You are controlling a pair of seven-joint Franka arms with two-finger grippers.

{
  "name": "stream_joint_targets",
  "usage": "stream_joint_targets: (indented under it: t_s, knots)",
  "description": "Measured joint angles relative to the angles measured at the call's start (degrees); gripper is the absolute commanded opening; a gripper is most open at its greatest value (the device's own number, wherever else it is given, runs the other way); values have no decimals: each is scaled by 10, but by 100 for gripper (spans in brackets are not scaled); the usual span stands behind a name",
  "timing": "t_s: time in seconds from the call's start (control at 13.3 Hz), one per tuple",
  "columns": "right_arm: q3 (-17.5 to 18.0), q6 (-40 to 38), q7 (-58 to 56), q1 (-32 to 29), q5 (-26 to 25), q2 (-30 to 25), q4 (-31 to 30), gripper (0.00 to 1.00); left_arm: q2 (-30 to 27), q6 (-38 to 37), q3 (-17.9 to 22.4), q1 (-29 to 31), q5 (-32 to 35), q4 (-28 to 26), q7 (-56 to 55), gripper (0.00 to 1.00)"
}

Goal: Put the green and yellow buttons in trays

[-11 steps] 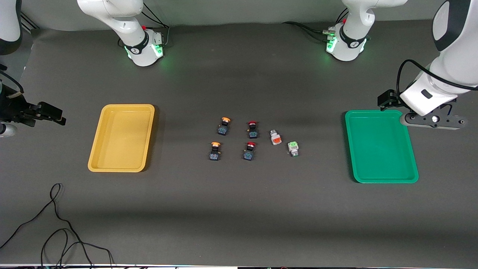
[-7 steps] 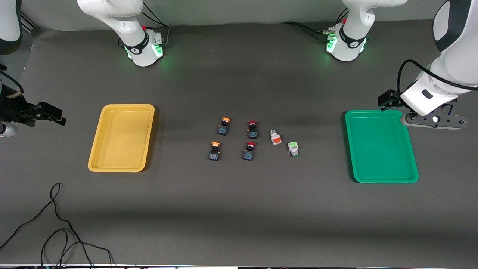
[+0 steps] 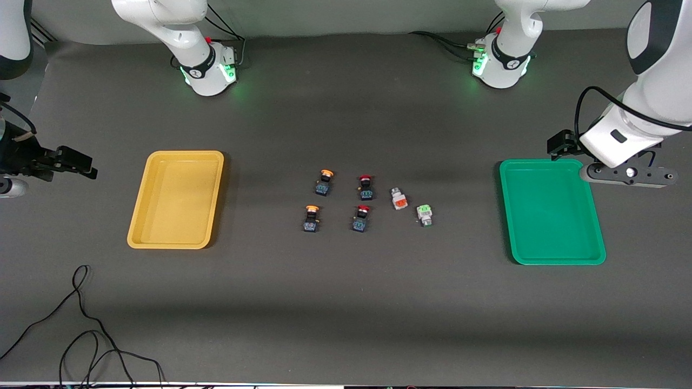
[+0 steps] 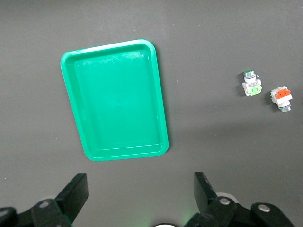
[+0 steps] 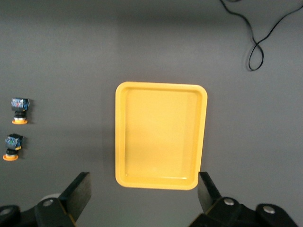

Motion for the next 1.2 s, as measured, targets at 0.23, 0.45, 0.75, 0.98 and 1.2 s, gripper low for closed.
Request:
stream_joint_targets:
  t_s: [0.23, 0.45, 0.75, 0.98, 1.2]
  knots:
    - [3, -5, 0, 9, 0, 0, -7, 100, 0, 0, 0, 0, 0, 0, 0, 100]
    - [5, -1, 4, 23, 0, 1, -26, 100, 0, 0, 0, 0, 0, 0, 0, 100]
    - [7, 10, 121, 114, 3, 2, -50, 100, 0, 0, 1, -1, 0, 0, 0, 100]
    - [10, 41, 294, 242, 7, 12, -53, 100, 0, 0, 1, -1, 0, 0, 0, 100]
    - [12, 79, 459, 343, 34, 45, -45, 100, 0, 0, 1, -2, -1, 0, 0, 100]
